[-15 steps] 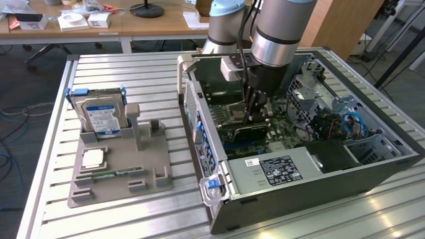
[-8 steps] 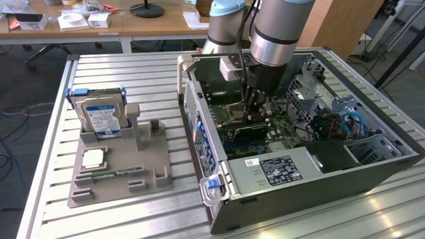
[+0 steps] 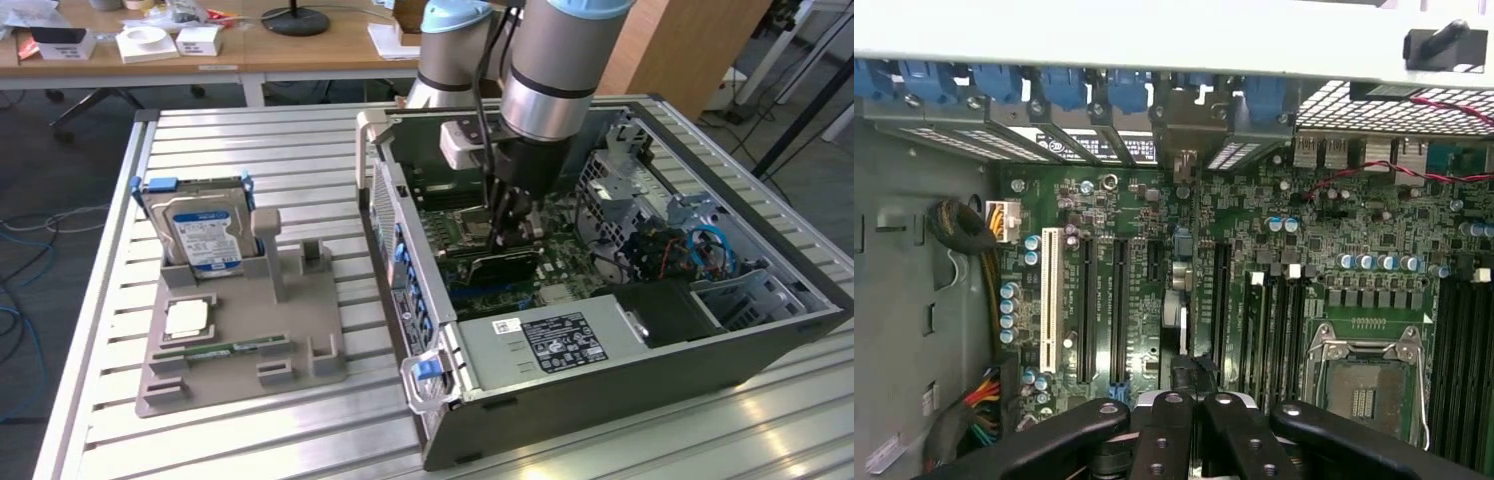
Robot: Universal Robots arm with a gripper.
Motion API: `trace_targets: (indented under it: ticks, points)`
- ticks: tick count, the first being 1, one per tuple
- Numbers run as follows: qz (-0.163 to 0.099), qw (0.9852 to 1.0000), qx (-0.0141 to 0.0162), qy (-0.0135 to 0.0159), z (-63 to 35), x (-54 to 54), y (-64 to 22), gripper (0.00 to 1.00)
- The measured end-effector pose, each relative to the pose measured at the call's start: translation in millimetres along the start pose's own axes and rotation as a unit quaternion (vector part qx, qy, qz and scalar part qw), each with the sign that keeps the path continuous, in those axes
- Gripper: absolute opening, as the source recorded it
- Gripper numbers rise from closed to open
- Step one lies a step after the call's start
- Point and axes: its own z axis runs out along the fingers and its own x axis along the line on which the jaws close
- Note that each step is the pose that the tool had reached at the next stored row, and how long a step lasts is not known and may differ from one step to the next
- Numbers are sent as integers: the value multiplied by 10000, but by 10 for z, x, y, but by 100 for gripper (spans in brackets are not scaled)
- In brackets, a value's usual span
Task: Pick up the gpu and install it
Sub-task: 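Press down on the gpu until it lock into place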
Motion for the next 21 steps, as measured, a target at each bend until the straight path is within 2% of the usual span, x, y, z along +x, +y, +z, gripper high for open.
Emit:
trace_targets:
  ticks: [21]
  points:
    - [0,10000,1,-1,77,-18,3,10]
